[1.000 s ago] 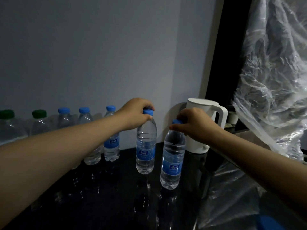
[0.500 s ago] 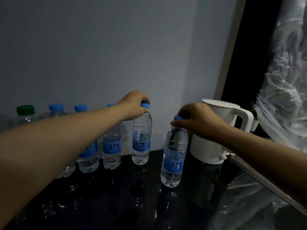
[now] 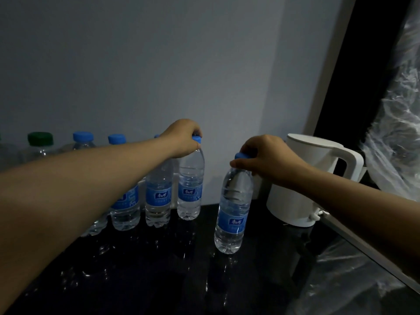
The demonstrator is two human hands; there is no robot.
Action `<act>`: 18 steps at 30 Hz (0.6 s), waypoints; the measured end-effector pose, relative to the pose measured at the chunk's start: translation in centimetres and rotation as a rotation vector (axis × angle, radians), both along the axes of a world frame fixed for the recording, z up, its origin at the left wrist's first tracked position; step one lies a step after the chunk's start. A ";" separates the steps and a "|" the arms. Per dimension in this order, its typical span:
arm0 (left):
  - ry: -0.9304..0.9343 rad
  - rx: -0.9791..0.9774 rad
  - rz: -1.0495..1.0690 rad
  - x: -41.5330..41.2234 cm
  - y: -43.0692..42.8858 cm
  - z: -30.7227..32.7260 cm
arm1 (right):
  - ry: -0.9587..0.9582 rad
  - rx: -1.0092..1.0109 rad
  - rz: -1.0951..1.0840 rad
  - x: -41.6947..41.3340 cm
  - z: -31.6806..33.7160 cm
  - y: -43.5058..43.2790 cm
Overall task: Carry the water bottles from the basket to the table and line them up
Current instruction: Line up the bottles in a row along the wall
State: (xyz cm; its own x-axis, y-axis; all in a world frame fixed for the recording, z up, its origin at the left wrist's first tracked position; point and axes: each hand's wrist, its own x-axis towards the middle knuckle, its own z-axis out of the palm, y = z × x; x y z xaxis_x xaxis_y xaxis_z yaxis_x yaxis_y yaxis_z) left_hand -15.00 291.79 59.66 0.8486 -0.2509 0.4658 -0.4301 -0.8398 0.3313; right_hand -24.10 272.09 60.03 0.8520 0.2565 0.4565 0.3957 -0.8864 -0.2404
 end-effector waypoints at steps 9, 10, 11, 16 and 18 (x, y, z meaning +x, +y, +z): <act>0.020 -0.007 0.001 -0.3 0.5 -0.5 | -0.006 0.041 -0.004 1.6 0.6 0.9; 0.018 -0.015 0.001 -0.3 0.4 -0.6 | 0.000 0.045 -0.007 1.8 0.6 1.0; 0.015 -0.021 0.004 -0.3 0.4 -0.6 | 0.007 0.050 -0.011 2.1 0.6 1.1; 0.014 -0.040 0.028 -0.1 0.4 -0.8 | 0.005 0.042 -0.031 3.5 0.7 1.6; 0.015 -0.034 0.039 -0.2 0.3 -0.8 | 0.009 0.043 -0.043 4.2 0.8 1.8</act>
